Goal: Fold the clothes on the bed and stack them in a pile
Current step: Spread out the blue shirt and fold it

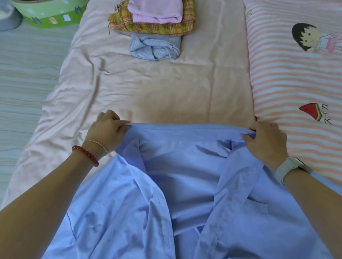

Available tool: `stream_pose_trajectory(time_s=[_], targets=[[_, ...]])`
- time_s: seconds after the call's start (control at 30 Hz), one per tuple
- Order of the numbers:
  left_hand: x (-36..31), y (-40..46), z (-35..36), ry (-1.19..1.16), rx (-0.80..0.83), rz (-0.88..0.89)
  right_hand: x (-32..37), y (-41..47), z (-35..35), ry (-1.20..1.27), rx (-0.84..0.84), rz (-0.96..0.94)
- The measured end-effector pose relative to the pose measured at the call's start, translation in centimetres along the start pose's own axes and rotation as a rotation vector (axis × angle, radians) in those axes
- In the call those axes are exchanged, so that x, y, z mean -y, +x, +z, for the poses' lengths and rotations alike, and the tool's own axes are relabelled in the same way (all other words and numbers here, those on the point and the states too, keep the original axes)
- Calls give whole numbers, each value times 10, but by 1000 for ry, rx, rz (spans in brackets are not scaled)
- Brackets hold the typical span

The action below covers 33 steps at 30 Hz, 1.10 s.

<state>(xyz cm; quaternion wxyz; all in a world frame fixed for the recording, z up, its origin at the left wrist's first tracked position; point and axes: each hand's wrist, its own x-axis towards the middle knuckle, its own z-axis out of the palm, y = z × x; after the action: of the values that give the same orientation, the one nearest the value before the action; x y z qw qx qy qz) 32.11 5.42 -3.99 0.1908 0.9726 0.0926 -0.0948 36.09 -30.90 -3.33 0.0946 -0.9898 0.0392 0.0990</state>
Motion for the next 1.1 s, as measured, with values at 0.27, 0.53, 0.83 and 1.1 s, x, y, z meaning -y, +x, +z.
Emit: stream_pose_trajectory(time_s=[0.27, 0.53, 0.83, 1.1], targets=[[-70, 13, 4, -864, 151, -364, 66, 11, -10, 1116, 253, 424], [-73, -37, 51, -155, -150, 80, 96, -51, 55, 730, 84, 73], [-46, -169, 112, -67, -148, 135, 82, -194, 111, 480, 56, -90], [-25, -201, 152, 104, 205, 215, 77, -296, 125, 195, 203, -165]])
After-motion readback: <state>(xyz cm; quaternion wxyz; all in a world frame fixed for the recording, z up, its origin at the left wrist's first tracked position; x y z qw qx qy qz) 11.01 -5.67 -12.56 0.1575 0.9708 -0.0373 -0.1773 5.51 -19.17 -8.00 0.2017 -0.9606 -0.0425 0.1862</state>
